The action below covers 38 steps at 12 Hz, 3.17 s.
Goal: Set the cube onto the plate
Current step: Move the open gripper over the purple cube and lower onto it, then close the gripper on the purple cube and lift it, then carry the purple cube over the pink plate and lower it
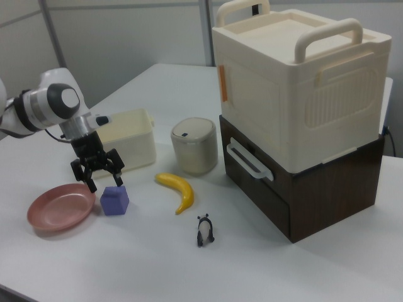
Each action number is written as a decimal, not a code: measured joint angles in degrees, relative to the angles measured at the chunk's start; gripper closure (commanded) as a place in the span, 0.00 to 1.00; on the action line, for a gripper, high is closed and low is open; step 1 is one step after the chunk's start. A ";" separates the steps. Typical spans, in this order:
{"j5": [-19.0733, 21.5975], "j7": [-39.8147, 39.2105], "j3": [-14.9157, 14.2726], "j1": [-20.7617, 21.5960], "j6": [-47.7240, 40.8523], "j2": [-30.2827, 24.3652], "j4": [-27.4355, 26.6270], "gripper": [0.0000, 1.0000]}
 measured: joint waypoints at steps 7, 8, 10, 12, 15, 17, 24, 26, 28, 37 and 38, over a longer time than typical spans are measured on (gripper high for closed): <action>-2.94 1.03 0.16 0.05 0.42 3.51 0.18 0.51; -3.00 0.61 0.16 -0.04 0.43 3.77 0.18 0.63; -3.02 0.34 0.20 -0.05 0.43 3.84 0.50 0.97; -3.02 0.28 0.24 -0.02 0.42 3.84 0.57 1.00; -3.25 0.27 0.85 0.00 0.42 3.85 0.66 1.00; -3.25 0.27 1.85 -0.01 0.20 3.48 1.05 1.00; -3.07 1.11 10.01 0.05 -7.96 0.91 3.42 1.00; -3.01 3.92 12.23 0.44 -7.98 1.02 3.38 1.00; -2.98 7.07 14.47 0.75 -8.01 1.09 3.15 0.18; -2.98 11.73 15.34 0.74 -9.14 1.44 3.04 0.00; -2.98 11.80 15.33 0.61 -9.14 1.35 3.14 0.00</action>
